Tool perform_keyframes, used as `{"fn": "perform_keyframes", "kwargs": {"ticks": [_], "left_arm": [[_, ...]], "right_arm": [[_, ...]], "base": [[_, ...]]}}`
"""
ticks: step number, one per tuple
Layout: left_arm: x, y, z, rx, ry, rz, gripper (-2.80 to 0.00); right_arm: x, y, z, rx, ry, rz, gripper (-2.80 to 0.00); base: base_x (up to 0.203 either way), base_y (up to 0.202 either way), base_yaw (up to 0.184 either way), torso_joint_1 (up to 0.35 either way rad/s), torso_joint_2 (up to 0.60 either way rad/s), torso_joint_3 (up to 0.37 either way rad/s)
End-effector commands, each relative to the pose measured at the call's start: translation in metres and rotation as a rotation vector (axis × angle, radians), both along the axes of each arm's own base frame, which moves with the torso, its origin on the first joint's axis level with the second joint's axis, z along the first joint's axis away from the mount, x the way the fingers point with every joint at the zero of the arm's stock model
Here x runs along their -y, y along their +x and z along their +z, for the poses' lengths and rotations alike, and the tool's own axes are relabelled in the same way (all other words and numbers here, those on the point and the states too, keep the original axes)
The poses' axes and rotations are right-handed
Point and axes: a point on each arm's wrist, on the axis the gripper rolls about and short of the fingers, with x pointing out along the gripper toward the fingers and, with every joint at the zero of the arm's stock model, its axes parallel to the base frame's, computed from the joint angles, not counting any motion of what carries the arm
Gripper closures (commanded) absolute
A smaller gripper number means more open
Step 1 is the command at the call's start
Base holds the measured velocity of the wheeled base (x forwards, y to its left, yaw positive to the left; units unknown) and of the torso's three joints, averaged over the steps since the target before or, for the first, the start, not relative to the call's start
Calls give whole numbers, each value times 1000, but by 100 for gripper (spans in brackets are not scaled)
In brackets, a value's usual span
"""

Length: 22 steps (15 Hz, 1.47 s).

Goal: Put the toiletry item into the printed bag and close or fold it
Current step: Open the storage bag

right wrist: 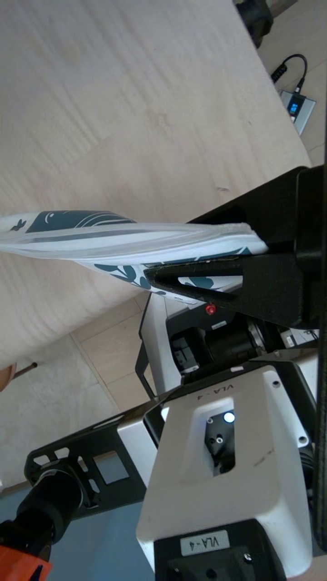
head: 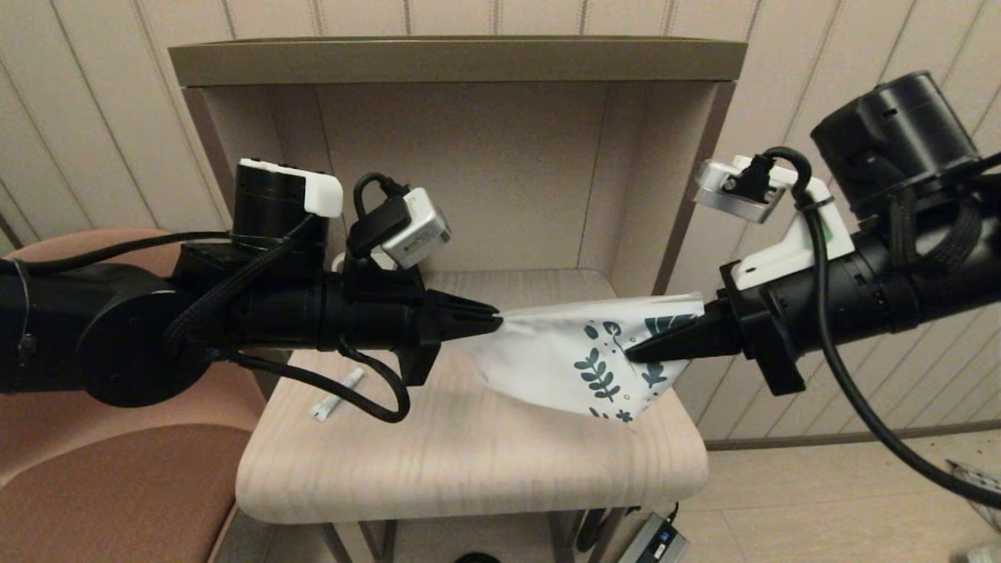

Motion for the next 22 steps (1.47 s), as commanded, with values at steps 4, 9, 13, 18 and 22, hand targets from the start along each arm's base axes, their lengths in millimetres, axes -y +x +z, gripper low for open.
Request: {"fn": "perform_keyframes", "kwargs": {"ticks": [4,9,13,18,22], "left_arm": [[-10,5,-1,1,-1,26,0],[-26,7,-4,-7,5,64,0],[-26,7,-9,-19,11,61,0],[-26,4,-3,-6,-6,31,0],[-28,0,1,1,-11,27,0]], "right_arm": [[5,-8,2,8,5,0,0],[7,-11,0,8,1,0,0],[6,-14,-2,0,6,15,0],[-5,-7,-9,-35,14,68,0],[-12,8,-15,-54,6,68,0]], "base": [[0,0,0,0,0,0],[0,0,0,0,0,0],[0,0,0,0,0,0],[0,0,0,0,0,0],[0,0,0,0,0,0]]}}
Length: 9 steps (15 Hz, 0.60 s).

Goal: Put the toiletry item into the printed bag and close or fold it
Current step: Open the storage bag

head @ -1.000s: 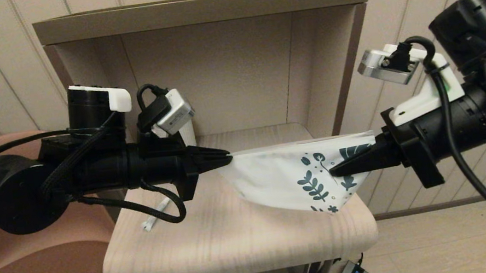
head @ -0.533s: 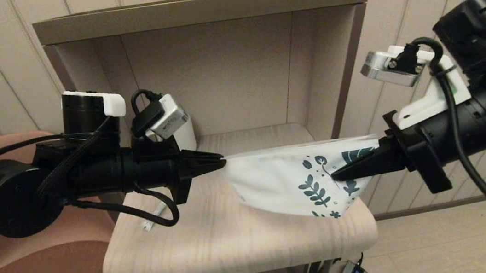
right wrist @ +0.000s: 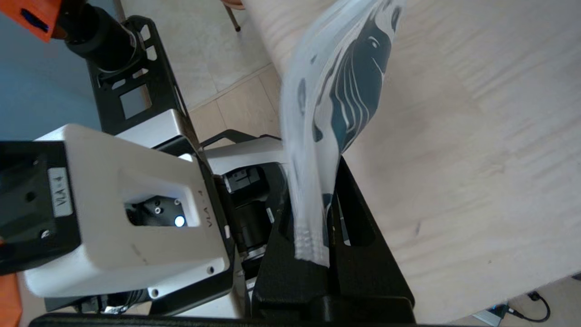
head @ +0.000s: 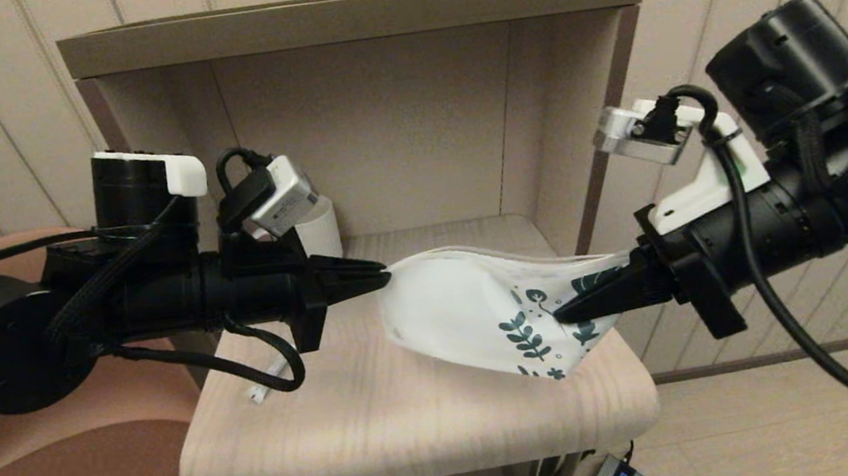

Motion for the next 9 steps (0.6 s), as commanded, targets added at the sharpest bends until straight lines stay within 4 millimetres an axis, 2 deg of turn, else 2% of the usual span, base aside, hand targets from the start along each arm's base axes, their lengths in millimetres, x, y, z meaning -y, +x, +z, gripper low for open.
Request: {"fn": "perform_keyframes", "kwargs": {"ticks": [1,4,9], "left_arm": [[-1,-2,2,8,-4,-5,0],[-2,-7,7,16,-13,-17,0],[-1,-8,7,14,-13,-22,0]], "right_arm": [[-4,9,-7,-21,-9,4,0],[-9,19,-10,-7,0,2,0],[-7,17,-9,-7,0,-2,0]], "base": [[0,0,0,0,0,0],[0,0,0,0,0,0],[0,0,0,0,0,0]]}}
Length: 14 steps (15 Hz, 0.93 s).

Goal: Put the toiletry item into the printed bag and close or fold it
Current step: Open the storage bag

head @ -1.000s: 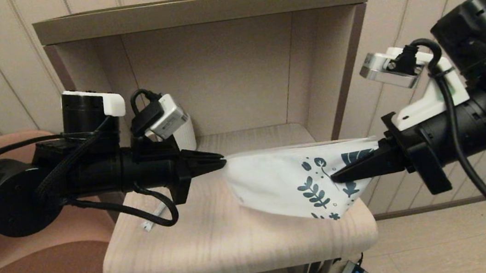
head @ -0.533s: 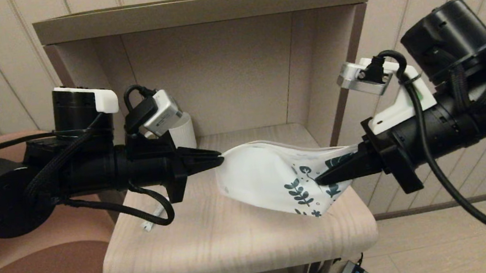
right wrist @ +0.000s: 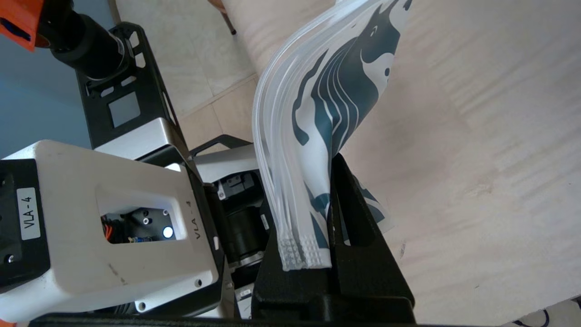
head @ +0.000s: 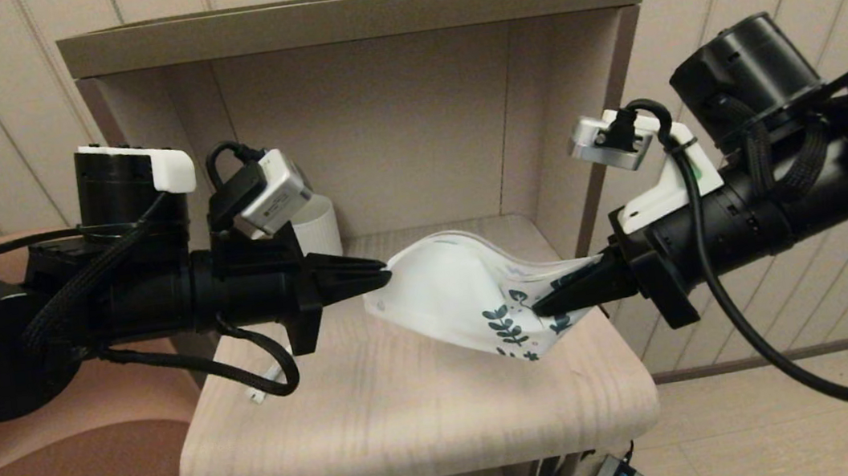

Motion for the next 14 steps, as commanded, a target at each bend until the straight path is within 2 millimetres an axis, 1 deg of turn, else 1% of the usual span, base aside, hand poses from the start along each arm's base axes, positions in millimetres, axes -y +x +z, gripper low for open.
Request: {"fn": "perform_keyframes", "kwargs": {"ticks": [1,4,8,11,14], "left_arm": [[0,-1,1,6,-2,-4,0],[-4,-2,3,14,-6,5,0],[-18,-4,4,18,-8,46,0],[-22,-8,9,21,-15,54,0],[-20,-5,5,10,-9,52,0]], "right_arm": [[3,-1,-1,-4,-2,-3,0],[9,-6,0,1,-4,-17,0],[20,-6,-1,12,-7,-46,0],[20,-6,0,17,-4,-44,0],[18,-7,-1,12,-7,-36,0]], "base": [[0,0,0,0,0,0],[0,0,0,0,0,0],[0,0,0,0,0,0],[0,0,0,0,0,0],[0,0,0,0,0,0]]}}
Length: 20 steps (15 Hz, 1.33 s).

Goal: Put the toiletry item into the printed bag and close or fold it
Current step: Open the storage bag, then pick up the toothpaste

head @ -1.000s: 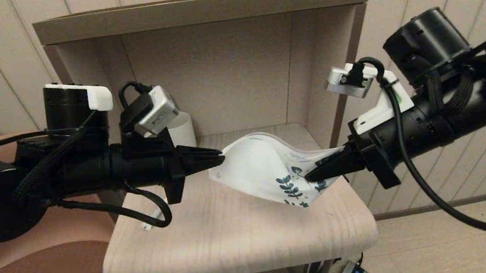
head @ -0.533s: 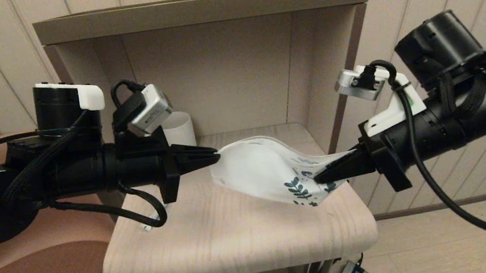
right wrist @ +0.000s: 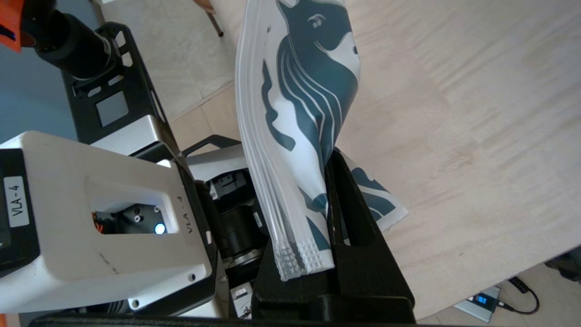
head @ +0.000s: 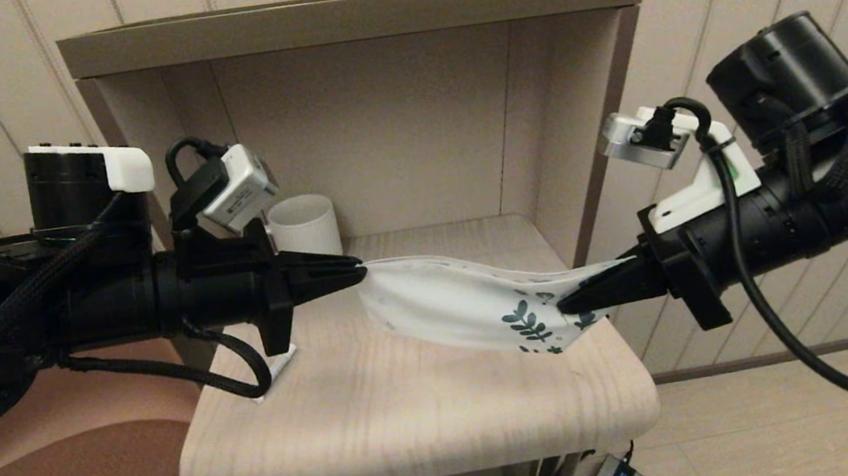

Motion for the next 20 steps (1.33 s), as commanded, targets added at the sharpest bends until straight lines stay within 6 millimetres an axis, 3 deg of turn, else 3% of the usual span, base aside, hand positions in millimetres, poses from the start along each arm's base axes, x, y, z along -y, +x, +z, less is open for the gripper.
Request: {"fn": "perform_keyframes", "kwargs": {"ticks": [1,2,4,9,13,15,19,20], "left_arm": [[1,0,-3,-2,7,-8,0],[1,-1,-7,6,17,-16,0],[2,0,-8,25,27,-28,-280],[-1,-3,0,44,14,-22,-280],[-28,2,1,37,14,76,-280],[-43,3,-19,-37,39,135,-280],[-51,-1,-65,-186,122,244,-280],[-57,-5,-68,-198,126,278,0]], "right_arm": [[-1,-1,-1,-5,-1,8,0],[-1,-1,-1,-2,-3,10,0],[0,-1,-2,0,-5,11,0],[11,-1,4,20,4,-29,0],[25,-4,11,43,25,-57,0],[33,-6,16,58,42,-72,0],[35,-13,22,75,52,-74,0],[36,-15,24,80,54,-76,0]], "base": [[0,0,0,0,0,0],[0,0,0,0,0,0],[0,0,0,0,0,0],[0,0,0,0,0,0],[0,0,0,0,0,0],[0,0,0,0,0,0],[0,0,0,0,0,0],[0,0,0,0,0,0]]}}
